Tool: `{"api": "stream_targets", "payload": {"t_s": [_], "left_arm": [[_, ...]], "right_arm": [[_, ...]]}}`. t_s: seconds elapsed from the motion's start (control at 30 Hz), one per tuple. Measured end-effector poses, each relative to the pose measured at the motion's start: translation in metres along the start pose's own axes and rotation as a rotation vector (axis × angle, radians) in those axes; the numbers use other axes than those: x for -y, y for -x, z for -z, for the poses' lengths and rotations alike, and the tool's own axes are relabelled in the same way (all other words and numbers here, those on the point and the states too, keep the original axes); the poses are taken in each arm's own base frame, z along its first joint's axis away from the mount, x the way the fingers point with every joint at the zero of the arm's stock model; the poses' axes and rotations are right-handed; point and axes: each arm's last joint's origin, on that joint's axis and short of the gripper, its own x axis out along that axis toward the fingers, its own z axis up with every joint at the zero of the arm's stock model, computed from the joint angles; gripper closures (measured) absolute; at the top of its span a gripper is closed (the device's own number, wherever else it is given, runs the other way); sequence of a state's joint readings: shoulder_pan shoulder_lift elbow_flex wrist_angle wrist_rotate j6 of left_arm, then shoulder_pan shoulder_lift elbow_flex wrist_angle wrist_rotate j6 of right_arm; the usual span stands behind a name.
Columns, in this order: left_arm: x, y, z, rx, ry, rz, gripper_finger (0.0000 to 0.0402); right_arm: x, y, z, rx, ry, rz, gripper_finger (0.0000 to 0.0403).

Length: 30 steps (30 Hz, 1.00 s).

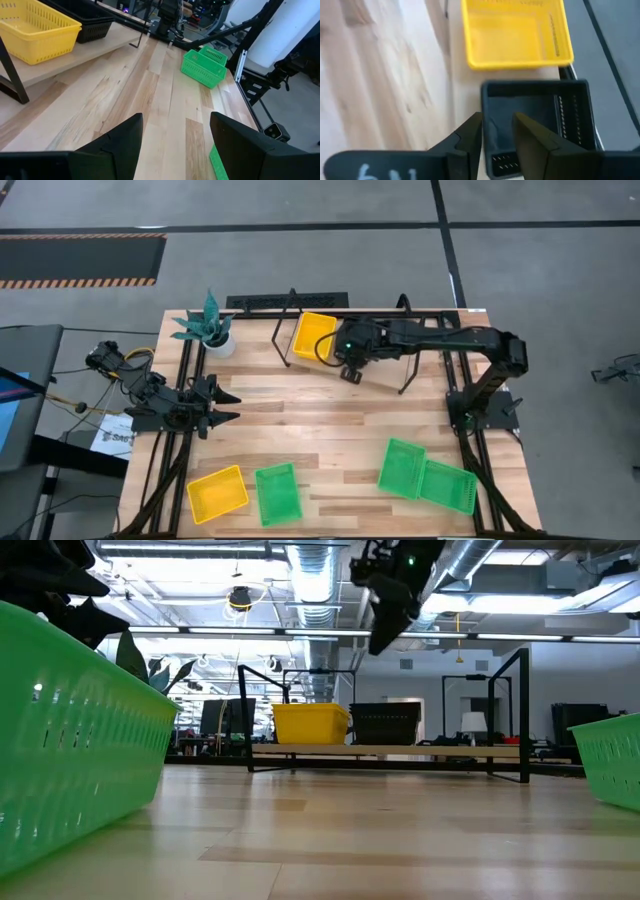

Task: Stack baskets on shelf by color
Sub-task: Put the middle green bin into the shelf

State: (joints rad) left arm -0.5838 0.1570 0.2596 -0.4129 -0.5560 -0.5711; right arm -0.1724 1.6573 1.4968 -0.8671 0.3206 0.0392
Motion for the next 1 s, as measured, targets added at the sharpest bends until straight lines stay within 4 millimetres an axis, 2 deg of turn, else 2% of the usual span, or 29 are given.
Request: {"api": "stream_targets", "payload": {"t_s": [0.13, 0.23, 0.43, 0.7, 0.87, 1.0], "left_arm": [[0.000, 0.000, 0.000, 0.000, 0.002, 0.000, 0.0181], [0.000, 0.000, 0.000, 0.000, 0.002, 0.000, 0.0181], [0.000, 0.000, 0.000, 0.000, 0.003, 0.000, 0.0181], [0.000, 0.000, 0.000, -0.004, 0.021, 0.006, 0.0181], [0.000, 0.000, 0.001, -0.013, 0.051, 0.016, 0.0181], [0.000, 0.000, 0.002, -0.033, 0.081, 0.024, 0.0181]], "right_arm": [[-0.014, 0.012, -0.003, 0.017, -0.031, -0.030, 0.0276], [-0.033, 0.019, 0.001, 0.002, -0.050, -0.097, 0.0274], [-0.088, 0.042, 0.007, 0.030, -0.094, -0.279, 0.0275], [-0.164, 0.087, 0.012, 0.291, -0.097, -0.466, 0.0275], [-0.210, 0.092, 0.017, 0.413, -0.086, -0.538, 0.0279], [-0.239, 0.079, 0.036, 0.296, -0.101, -0.545, 0.0283]]}}
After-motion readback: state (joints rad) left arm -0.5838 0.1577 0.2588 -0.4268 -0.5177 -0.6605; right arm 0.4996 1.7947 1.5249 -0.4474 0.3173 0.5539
